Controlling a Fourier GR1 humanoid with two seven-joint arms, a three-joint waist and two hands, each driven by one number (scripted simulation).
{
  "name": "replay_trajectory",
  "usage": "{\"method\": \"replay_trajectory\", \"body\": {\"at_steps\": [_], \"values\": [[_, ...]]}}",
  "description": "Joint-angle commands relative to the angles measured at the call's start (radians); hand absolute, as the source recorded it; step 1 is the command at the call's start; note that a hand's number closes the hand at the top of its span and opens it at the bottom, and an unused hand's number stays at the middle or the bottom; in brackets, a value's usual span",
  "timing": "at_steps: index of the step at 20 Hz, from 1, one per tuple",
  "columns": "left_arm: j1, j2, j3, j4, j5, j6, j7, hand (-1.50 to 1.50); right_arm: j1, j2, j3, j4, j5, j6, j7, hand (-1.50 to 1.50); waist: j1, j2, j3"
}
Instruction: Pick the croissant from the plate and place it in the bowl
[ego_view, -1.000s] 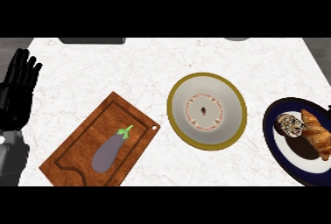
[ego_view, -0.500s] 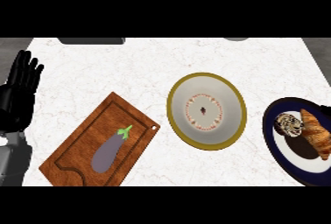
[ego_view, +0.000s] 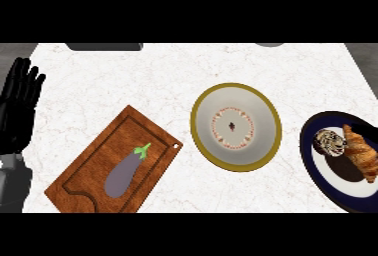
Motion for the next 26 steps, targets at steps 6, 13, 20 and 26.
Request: {"method": "replay_trajectory", "body": {"at_steps": [6, 13, 20, 26], "values": [[-0.003, 0.025, 0.058, 0.029, 0.021, -0.058, -0.013, 0.00, -0.062, 0.039, -0.005, 0.122, 0.077, -0.028, 0.025, -1.50, 0.000, 0.000, 0.000], [-0.054, -0.003, 0.026, 0.053, -0.021, -0.032, -0.004, 0.00, -0.205, 0.094, -0.002, 0.354, 0.147, -0.174, -0.030, 1.50, 0.006, 0.003, 0.001], [-0.013, -0.021, 0.030, 0.039, -0.021, -0.042, -0.026, 0.00, -0.240, 0.079, -0.060, 0.442, 0.121, -0.278, -0.138, 1.50, 0.007, 0.003, 0.001], [-0.066, -0.053, -0.014, 0.028, -0.041, -0.025, -0.018, 0.00, -0.435, 0.014, 0.007, 0.476, 0.208, -0.220, -0.161, 1.50, 0.070, 0.028, 0.005]]}}
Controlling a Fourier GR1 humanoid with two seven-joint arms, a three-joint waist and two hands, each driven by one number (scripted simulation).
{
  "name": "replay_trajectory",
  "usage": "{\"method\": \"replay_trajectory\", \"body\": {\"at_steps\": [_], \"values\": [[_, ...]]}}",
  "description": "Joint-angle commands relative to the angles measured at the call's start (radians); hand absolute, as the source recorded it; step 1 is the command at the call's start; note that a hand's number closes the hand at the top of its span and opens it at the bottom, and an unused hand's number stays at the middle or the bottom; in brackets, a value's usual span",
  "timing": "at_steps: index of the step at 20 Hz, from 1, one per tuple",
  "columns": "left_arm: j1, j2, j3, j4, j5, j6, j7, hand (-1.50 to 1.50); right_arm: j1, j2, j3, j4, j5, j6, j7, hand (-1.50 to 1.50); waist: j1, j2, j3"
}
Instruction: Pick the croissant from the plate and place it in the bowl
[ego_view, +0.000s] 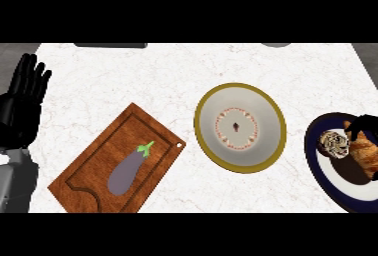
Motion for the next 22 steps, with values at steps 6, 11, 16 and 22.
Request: {"method": "replay_trajectory", "body": {"at_steps": [6, 11, 16, 22], "values": [[-0.061, -0.039, -0.060, 0.000, -0.003, -0.018, -0.009, 0.00, -0.236, -0.109, 0.090, 0.062, 0.119, 0.020, -0.103, 1.50, 0.118, 0.052, 0.012], [-0.088, -0.039, -0.060, 0.016, -0.016, 0.000, 0.003, 0.00, -0.325, -0.131, 0.050, 0.110, 0.092, -0.011, -0.131, 1.50, 0.100, 0.050, 0.012], [-0.104, -0.031, -0.055, 0.001, -0.020, 0.013, 0.026, 0.00, -0.399, -0.166, -0.021, 0.151, 0.023, 0.006, -0.189, 1.50, 0.093, 0.040, 0.013], [-0.101, -0.020, -0.038, 0.027, -0.005, 0.000, 0.033, 0.00, -0.499, -0.198, -0.054, 0.163, -0.058, 0.156, -0.364, 1.50, 0.069, 0.028, 0.008]]}}
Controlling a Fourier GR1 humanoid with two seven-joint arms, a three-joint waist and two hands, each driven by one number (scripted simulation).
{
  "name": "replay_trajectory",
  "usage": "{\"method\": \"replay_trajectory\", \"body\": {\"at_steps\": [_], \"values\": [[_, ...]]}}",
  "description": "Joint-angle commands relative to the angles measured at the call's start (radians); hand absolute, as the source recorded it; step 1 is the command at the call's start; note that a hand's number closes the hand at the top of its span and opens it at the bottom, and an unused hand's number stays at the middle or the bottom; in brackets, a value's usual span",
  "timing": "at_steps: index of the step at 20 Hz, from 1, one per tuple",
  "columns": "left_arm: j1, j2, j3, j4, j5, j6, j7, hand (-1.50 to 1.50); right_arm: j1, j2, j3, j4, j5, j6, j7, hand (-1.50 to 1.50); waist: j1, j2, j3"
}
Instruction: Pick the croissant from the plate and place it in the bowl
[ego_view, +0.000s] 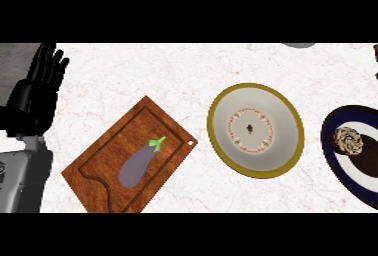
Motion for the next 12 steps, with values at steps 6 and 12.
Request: {"method": "replay_trajectory", "body": {"at_steps": [6, 12], "values": [[0.000, 0.006, 0.003, 0.003, -0.009, 0.010, 0.017, 0.00, -0.148, 0.002, -0.044, 0.040, -0.125, 0.267, -0.241, 1.50, -0.016, -0.017, -0.004], [0.021, 0.020, 0.027, 0.029, -0.006, 0.004, -0.012, 0.00, -0.229, 0.051, -0.006, 0.064, -0.164, 0.434, -0.226, 1.50, -0.039, -0.029, -0.009]]}}
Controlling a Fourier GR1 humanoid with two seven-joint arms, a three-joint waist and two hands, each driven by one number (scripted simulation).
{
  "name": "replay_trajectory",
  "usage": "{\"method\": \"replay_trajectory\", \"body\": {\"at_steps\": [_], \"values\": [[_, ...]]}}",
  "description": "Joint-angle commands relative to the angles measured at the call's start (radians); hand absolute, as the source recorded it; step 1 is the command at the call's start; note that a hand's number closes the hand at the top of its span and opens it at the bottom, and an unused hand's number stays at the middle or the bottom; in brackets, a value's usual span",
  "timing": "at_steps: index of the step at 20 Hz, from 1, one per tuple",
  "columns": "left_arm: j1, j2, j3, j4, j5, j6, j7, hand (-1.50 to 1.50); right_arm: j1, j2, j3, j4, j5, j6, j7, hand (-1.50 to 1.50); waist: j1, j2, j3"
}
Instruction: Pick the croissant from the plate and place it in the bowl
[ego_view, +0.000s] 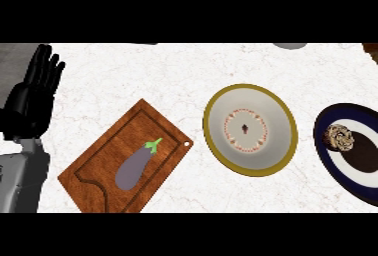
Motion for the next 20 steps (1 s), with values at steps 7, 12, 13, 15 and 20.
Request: {"method": "replay_trajectory", "body": {"at_steps": [7, 12, 13, 15, 20], "values": [[0.016, 0.005, 0.014, 0.015, -0.010, 0.013, -0.008, 0.00, -0.160, 0.120, 0.088, 0.013, -0.032, 0.388, -0.115, 1.50, -0.039, -0.020, -0.005], [0.062, 0.018, 0.029, 0.029, -0.011, -0.004, -0.046, 0.00, -0.175, 0.192, 0.156, -0.012, -0.025, 0.393, -0.091, 1.50, -0.054, -0.021, -0.005], [0.053, 0.011, 0.018, 0.000, -0.010, 0.003, -0.022, 0.00, -0.158, 0.194, 0.179, -0.021, -0.017, 0.400, -0.110, 1.50, -0.063, -0.026, -0.004], [0.045, 0.025, 0.041, 0.015, -0.002, 0.003, -0.026, 0.00, -0.149, 0.256, 0.199, -0.032, -0.024, 0.380, -0.088, 1.50, -0.068, -0.024, -0.004], [0.095, -0.008, 0.032, 0.030, -0.010, 0.014, -0.052, 0.00, -0.125, 0.369, 0.265, -0.085, -0.028, 0.380, -0.011, 1.50, -0.096, -0.035, -0.005]]}}
